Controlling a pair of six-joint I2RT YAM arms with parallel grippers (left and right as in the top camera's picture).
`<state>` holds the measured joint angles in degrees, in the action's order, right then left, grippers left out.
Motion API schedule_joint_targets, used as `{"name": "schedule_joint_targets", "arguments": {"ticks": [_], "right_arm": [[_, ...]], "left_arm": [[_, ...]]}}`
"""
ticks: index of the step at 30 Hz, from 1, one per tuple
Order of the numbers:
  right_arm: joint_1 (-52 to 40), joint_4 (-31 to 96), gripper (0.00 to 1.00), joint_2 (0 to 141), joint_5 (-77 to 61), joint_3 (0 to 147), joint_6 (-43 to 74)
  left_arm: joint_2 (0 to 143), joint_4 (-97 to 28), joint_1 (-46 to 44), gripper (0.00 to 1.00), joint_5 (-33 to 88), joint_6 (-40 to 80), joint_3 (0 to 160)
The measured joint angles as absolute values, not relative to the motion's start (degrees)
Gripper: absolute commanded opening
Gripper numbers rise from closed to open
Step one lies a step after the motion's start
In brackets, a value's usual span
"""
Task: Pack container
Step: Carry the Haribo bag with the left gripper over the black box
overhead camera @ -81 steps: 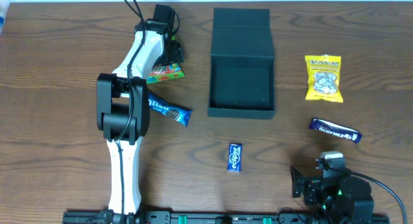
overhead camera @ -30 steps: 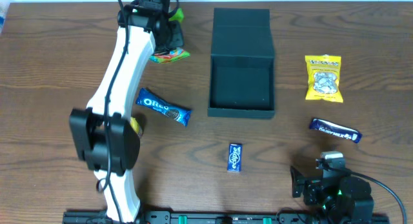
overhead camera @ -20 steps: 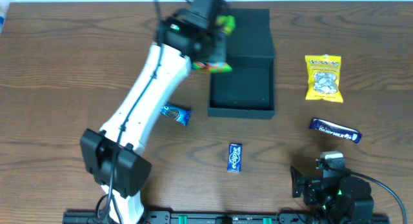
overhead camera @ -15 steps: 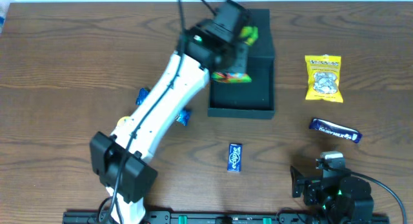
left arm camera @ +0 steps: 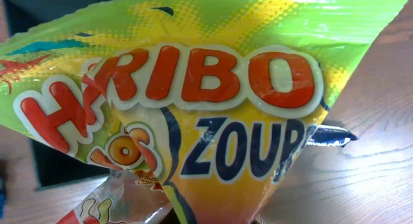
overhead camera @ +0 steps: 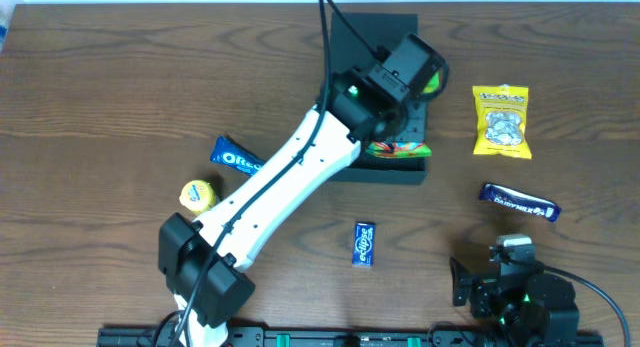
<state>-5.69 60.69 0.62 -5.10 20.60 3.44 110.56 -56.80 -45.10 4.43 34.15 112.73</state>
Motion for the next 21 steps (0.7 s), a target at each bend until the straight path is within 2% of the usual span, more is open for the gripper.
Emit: {"name": "schedule_joint_targets", "arguments": {"ticks": [12,21], "right_arm": [[-5.69,60.69,0.99,0.62,-5.1,20.6,3.44],[-5.69,60.69,0.99,0.62,-5.08,20.6,3.42]], "left_arm": [[122.17,-55.02,-47.9,0.05,4.6,36.97,112.53],[123.39,-50.15,-47.88,0.06,4.34,37.52,112.46]]}}
